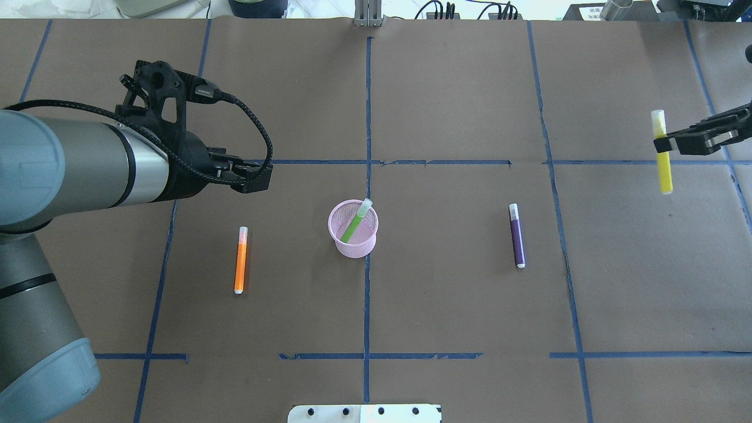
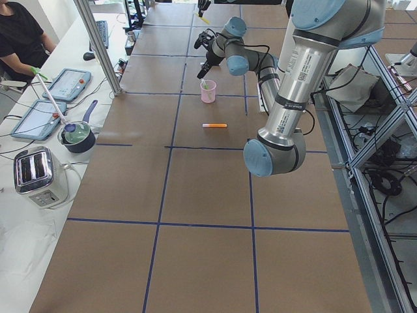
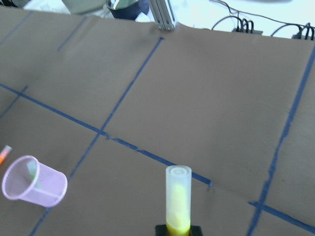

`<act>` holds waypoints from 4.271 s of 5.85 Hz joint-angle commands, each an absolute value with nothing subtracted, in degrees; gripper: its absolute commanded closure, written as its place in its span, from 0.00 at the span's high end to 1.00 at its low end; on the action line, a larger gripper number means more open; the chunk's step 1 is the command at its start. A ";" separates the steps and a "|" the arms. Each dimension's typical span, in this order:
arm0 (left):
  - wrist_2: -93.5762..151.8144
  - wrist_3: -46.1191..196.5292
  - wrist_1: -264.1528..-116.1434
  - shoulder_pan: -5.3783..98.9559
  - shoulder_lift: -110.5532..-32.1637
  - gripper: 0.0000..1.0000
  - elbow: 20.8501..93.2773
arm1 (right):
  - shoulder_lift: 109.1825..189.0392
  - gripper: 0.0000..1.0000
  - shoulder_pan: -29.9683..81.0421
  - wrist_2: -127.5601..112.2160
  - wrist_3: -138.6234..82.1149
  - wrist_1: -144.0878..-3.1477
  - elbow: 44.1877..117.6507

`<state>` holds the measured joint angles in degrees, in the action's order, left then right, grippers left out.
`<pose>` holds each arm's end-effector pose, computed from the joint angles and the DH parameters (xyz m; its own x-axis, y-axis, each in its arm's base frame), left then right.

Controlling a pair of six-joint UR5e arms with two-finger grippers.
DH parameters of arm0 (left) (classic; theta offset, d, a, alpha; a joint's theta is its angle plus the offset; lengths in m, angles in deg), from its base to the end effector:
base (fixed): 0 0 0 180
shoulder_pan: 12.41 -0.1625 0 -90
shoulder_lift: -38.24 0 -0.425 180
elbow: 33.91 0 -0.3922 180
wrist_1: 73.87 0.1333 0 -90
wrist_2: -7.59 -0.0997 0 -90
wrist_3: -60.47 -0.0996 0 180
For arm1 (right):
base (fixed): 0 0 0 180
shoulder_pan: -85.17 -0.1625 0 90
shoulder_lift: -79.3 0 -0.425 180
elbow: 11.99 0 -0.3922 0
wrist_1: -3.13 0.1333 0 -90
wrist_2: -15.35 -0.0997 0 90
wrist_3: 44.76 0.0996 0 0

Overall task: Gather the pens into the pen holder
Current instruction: 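Carry the yellow marker with the right gripper over the pink cup, then release the yellow marker into the cup from the right gripper, then grasp the orange marker with the left gripper while the right arm withdraws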

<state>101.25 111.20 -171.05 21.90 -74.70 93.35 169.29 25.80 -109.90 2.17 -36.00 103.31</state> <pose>0.3337 -0.3814 0.1597 0.5712 0.3750 -0.7302 0.1967 0.8011 0.5653 -0.1678 -0.4322 0.3424 0.3738 -0.4633 0.8035 -0.2216 0.7966 0.5624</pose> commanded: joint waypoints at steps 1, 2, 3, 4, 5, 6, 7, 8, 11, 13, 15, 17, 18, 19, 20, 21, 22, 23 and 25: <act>101.19 111.19 -171.08 21.87 -74.70 0.81 93.27 | 167.90 0.00 40.17 -87.79 12.02 -26.32 105.24; 101.19 111.19 -171.16 21.70 -74.79 0.81 93.36 | 167.46 0.00 49.91 -72.61 11.94 -26.23 107.52; 101.28 111.19 -171.34 21.69 -74.70 0.81 93.36 | 165.11 0.00 61.41 -56.53 11.33 -26.23 107.80; 101.28 111.19 -171.43 21.87 -74.70 0.82 93.36 | 157.95 0.00 71.18 -42.10 10.54 -26.49 104.41; 101.19 111.19 -171.43 21.70 -74.70 0.82 93.36 | 149.26 0.00 73.19 -36.39 9.40 -26.75 96.64; 101.28 111.19 -171.43 21.69 -74.70 0.83 93.27 | 145.26 0.00 73.82 -33.55 8.08 -26.84 91.34; 101.10 111.19 -171.51 21.69 -74.70 0.84 92.92 | 144.53 0.00 73.92 -32.04 6.85 -27.36 90.24; 101.10 111.19 -171.52 21.61 -74.70 0.85 92.92 | 142.17 0.00 74.35 -30.28 6.92 -27.28 86.05; 101.01 111.19 -171.52 21.61 -74.79 0.87 92.66 | 141.44 0.08 75.58 -28.34 5.62 -27.28 83.99; 101.01 111.19 -171.52 21.43 -74.70 0.87 92.48 | 139.69 0.74 76.20 -28.07 5.61 -27.28 84.08; 101.19 111.19 -171.08 21.43 -74.09 0.87 90.56 | 140.29 0.98 74.64 -29.98 5.61 -26.76 86.43; 107.20 111.19 -165.76 21.08 -72.24 0.85 85.30 | 145.01 0.98 69.11 -39.97 7.27 -26.75 87.15; 113.43 111.19 -161.02 21.34 -73.11 0.85 82.40 | 148.35 0.98 66.74 -44.89 10.32 -26.75 87.15; 118.28 111.27 -160.10 22.91 -73.38 0.85 79.15 | 151.43 0.98 62.54 -52.16 11.48 -26.84 87.24; 123.20 111.36 -159.65 23.62 -76.95 0.82 71.81 | 153.64 0.98 55.45 -64.77 11.41 -30.76 87.24; 125.86 111.36 -158.52 24.24 -78.82 0.79 68.52 | 154.35 0.98 47.37 -79.86 11.41 -34.89 87.94; 128.58 111.71 -159.03 24.50 -79.88 0.76 65.18 | 155.93 0.98 43.11 -88.36 11.49 -35.10 87.94; 133.22 112.93 -159.21 25.55 -80.06 0.76 64.10 | 156.38 0.98 42.81 -88.80 11.32 -35.10 87.86; 133.36 118.11 -161.84 25.56 -81.38 0.75 58.75 | 157.43 0.98 41.67 -91.68 11.32 -35.01 88.03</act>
<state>133.04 116.06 -160.80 25.53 -80.96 60.92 156.96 42.46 -89.82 11.29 -34.97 87.96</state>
